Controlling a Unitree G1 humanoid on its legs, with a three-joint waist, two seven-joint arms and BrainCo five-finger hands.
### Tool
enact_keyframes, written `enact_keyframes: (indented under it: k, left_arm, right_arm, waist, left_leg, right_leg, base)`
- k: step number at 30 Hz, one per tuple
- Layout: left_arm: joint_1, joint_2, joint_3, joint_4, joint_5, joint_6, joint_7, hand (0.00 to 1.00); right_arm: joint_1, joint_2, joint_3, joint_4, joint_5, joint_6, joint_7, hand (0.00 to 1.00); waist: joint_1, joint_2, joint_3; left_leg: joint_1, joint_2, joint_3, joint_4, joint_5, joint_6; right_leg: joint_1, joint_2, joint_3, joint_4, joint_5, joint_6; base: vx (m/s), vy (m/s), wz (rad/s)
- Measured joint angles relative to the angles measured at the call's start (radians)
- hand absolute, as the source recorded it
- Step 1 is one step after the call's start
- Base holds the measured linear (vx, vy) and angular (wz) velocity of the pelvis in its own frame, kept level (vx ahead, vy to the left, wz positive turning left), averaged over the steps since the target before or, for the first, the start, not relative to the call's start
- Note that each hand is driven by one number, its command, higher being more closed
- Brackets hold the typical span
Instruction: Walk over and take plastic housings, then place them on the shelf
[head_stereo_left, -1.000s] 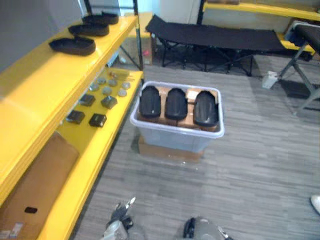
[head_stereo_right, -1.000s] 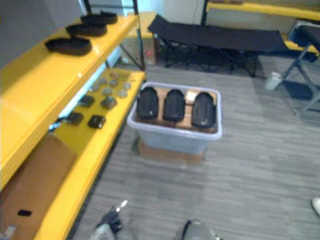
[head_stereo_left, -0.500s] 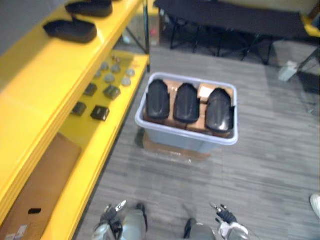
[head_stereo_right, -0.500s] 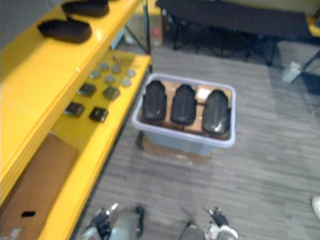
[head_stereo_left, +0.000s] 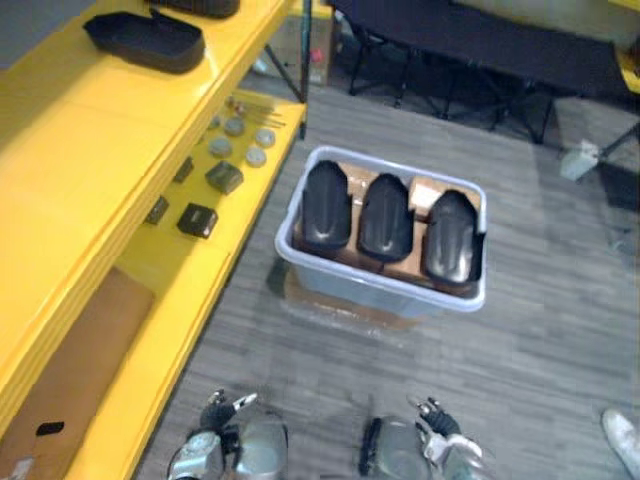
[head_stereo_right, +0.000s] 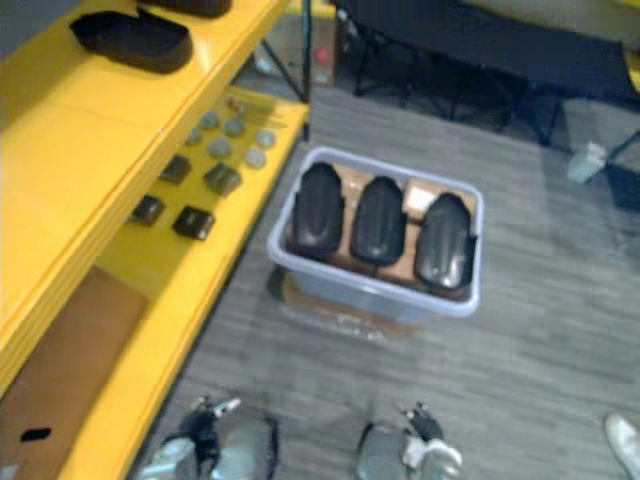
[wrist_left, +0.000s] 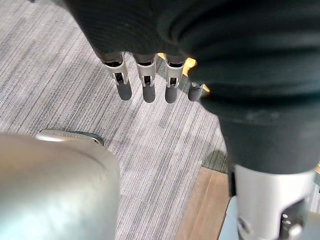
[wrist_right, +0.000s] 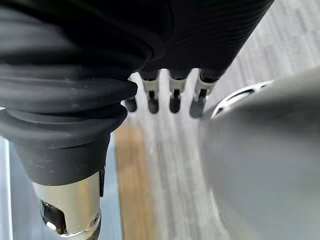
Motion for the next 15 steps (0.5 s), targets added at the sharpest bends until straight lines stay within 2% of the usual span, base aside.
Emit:
enact_keyframes:
  k: [1, 2, 3, 5, 6, 7, 8, 9, 10, 11, 12, 13, 14, 15]
  left_arm:
    - [0.007, 0.003, -0.001, 0.002, 0.0, 0.004, 0.0, 0.0]
    - [0.009, 0.002, -0.001, 0.01, -0.006, 0.008, 0.001, 0.0]
    - [0.017, -0.005, 0.0, 0.011, -0.008, 0.01, 0.001, 0.0]
    - [0.031, -0.029, 0.001, 0.023, -0.055, 0.018, 0.012, 0.0]
    - [0.032, -0.035, 0.003, 0.03, -0.068, 0.018, 0.014, 0.0]
    - [0.034, -0.044, 0.005, 0.036, -0.089, 0.018, 0.015, 0.0]
    - [0.042, -0.059, 0.011, 0.037, -0.092, 0.009, 0.02, 0.0]
    - [0.042, -0.068, 0.028, 0.036, -0.093, -0.02, 0.02, 0.0]
    - [0.042, -0.069, 0.031, 0.035, -0.094, -0.025, 0.02, 0.0]
    - [0.042, -0.07, 0.036, 0.03, -0.094, -0.045, 0.021, 0.0]
    - [0.041, -0.076, 0.038, 0.028, -0.094, -0.064, 0.021, 0.0]
    - [0.036, -0.076, 0.04, 0.019, -0.093, -0.072, 0.021, 0.0]
    - [0.015, -0.075, 0.039, 0.016, -0.093, -0.069, 0.021, 0.0]
    - [0.008, -0.077, 0.036, 0.015, -0.093, -0.069, 0.02, 0.0]
  right_arm:
    - [0.004, -0.004, -0.002, 0.006, -0.005, 0.001, -0.001, 0.0]
    - [0.008, -0.014, -0.009, 0.013, -0.006, 0.004, -0.001, 0.0]
    - [0.01, -0.015, -0.011, 0.02, -0.007, 0.005, -0.002, 0.0]
    - [0.013, -0.039, -0.012, 0.032, -0.006, 0.016, -0.021, 0.0]
    - [0.014, -0.045, -0.012, 0.036, -0.005, 0.017, -0.024, 0.0]
    - [0.019, -0.055, -0.012, 0.041, -0.001, 0.018, -0.033, 0.0]
    - [0.026, -0.068, -0.011, 0.045, 0.009, 0.018, -0.046, 0.0]
    - [0.028, -0.074, -0.008, 0.047, 0.015, 0.017, -0.063, 0.0]
    - [0.028, -0.074, -0.008, 0.047, 0.015, 0.016, -0.064, 0.0]
    - [0.03, -0.075, -0.008, 0.048, 0.016, 0.012, -0.066, 0.0]
    - [0.03, -0.076, -0.01, 0.048, 0.018, 0.0, -0.07, 0.0]
    - [0.022, -0.08, -0.013, 0.045, 0.026, -0.01, -0.078, 0.0]
    - [0.009, -0.085, -0.027, 0.038, 0.036, -0.023, -0.088, 0.0]
    - [0.01, -0.095, -0.046, 0.029, 0.037, -0.027, -0.087, 0.0]
  waist:
    - [-0.005, 0.001, -0.011]
    - [-0.01, 0.015, -0.031]
    - [-0.01, 0.026, -0.043]
    - [-0.009, 0.053, -0.064]
    - [-0.01, 0.06, -0.07]
    - [-0.012, 0.07, -0.079]
    - [-0.015, 0.09, -0.091]
    - [-0.017, 0.096, -0.091]
    - [-0.017, 0.092, -0.089]
    - [-0.016, 0.085, -0.083]
    - [-0.019, 0.085, -0.081]
    - [-0.02, 0.08, -0.075]
    - [-0.022, 0.069, -0.059]
    - [-0.024, 0.08, -0.054]
  left_leg:
    - [-0.004, 0.005, -0.02, 0.014, -0.016, -0.018]
    - [-0.006, 0.029, -0.042, 0.018, -0.032, -0.04]
    - [-0.005, 0.041, -0.046, 0.01, -0.031, -0.054]
    - [0.029, 0.059, -0.035, -0.009, -0.029, -0.076]
    - [0.03, 0.06, -0.029, 0.006, -0.028, -0.078]
    - [0.014, 0.069, -0.017, 0.057, -0.025, -0.081]
    - [-0.031, 0.091, -0.011, 0.167, -0.009, -0.099]
    - [-0.103, 0.104, -0.016, 0.342, 0.076, -0.112]
    - [-0.12, 0.104, -0.016, 0.381, 0.103, -0.112]
    - [-0.171, 0.107, -0.011, 0.457, 0.107, -0.114]
    - [-0.204, 0.103, 0.004, 0.459, 0.068, -0.114]
    - [-0.219, 0.094, 0.031, 0.404, 0.056, -0.101]
    - [-0.225, 0.068, 0.069, 0.18, 0.075, -0.087]
    - [-0.215, 0.069, 0.082, 0.011, 0.191, -0.038]
  right_leg:
    - [0.012, 0.013, 0.002, -0.006, 0.057, 0.003]
    - [0.018, 0.037, -0.014, 0.016, 0.06, -0.013]
    - [0.016, 0.044, -0.027, 0.029, 0.041, -0.02]
    - [-0.001, 0.046, -0.037, 0.121, -0.039, -0.039]
    - [-0.001, 0.046, -0.041, 0.137, -0.057, -0.04]
    - [0.008, 0.05, -0.05, 0.146, -0.073, -0.046]
    - [0.031, 0.07, -0.059, 0.131, -0.081, -0.054]
    - [0.086, 0.089, -0.062, 0.079, -0.081, -0.059]
    - [0.098, 0.09, -0.062, 0.066, -0.081, -0.059]
    - [0.132, 0.089, -0.059, 0.035, -0.07, -0.066]
    - [0.167, 0.089, -0.049, -0.001, -0.061, -0.061]
    - [0.182, 0.082, -0.034, -0.019, -0.057, -0.054]
    - [0.186, 0.062, -0.022, -0.029, -0.048, -0.038]
    - [0.185, 0.072, -0.021, -0.032, -0.043, -0.025]
  base:
    - [0.16, -0.24, 0.61]
    - [0.21, -0.231, 0.47]
    - [0.26, -0.214, 0.29]
    - [0.31, -0.202, 0.14]
    - [0.22, -0.127, 0.12]
    - [0.22, -0.113, 0.08]
    - [0.34, -0.146, -0.02]
    - [0.29, -0.117, -0.05]
    - [0.28, -0.07, -0.13]
    - [0.19, -0.004, -0.19]
    - [0.28, 0.038, -0.34]
    - [0.29, 0.16, -0.49]
    - [0.23, 0.196, -0.47]
    - [0.17, 0.2, -0.41]
